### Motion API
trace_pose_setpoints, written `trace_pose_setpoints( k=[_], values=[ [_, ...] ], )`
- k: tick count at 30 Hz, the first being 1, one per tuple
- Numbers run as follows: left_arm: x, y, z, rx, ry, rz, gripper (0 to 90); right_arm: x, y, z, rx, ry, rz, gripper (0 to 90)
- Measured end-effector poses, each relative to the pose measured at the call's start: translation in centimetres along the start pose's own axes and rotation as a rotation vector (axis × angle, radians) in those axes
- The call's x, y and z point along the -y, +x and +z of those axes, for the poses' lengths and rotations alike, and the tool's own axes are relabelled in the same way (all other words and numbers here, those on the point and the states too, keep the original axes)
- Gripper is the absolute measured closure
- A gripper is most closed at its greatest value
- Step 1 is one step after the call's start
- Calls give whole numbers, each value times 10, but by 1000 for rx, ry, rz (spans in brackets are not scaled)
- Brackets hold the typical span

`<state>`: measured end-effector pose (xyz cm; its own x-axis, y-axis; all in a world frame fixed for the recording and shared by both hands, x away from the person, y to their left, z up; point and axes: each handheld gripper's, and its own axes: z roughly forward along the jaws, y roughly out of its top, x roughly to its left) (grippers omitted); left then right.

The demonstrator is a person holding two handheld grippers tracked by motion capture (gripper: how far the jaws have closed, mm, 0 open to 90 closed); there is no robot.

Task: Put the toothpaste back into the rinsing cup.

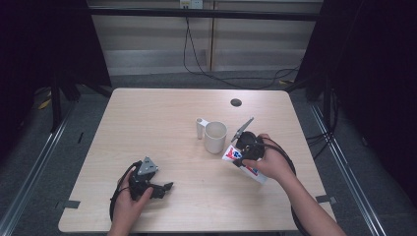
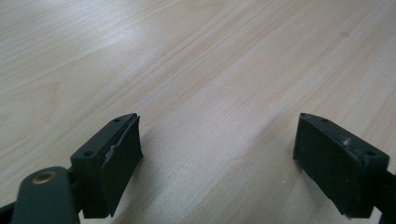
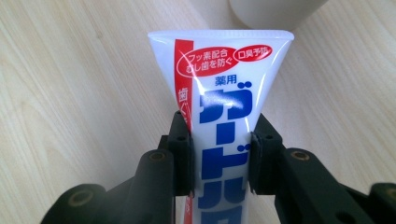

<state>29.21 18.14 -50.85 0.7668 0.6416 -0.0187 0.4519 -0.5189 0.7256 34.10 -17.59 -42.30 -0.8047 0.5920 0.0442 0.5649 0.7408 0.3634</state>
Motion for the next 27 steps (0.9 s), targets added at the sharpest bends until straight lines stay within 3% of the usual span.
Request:
trace_pose_setpoints(
  k=[5,15,21,27],
  values=[
    [0,0,0,0,0,0,150,6,-5,-8,-14,-75,33,675],
    [0,0,0,0,1,0,150,6,-6,-20,-9,-168,75,675],
    [0,0,0,0,1,0,150,9,-12,-34,-26,-299,103,674],
    [0,0,0,0,0,0,150,9,-13,-45,11,-411,128,675]
  ],
)
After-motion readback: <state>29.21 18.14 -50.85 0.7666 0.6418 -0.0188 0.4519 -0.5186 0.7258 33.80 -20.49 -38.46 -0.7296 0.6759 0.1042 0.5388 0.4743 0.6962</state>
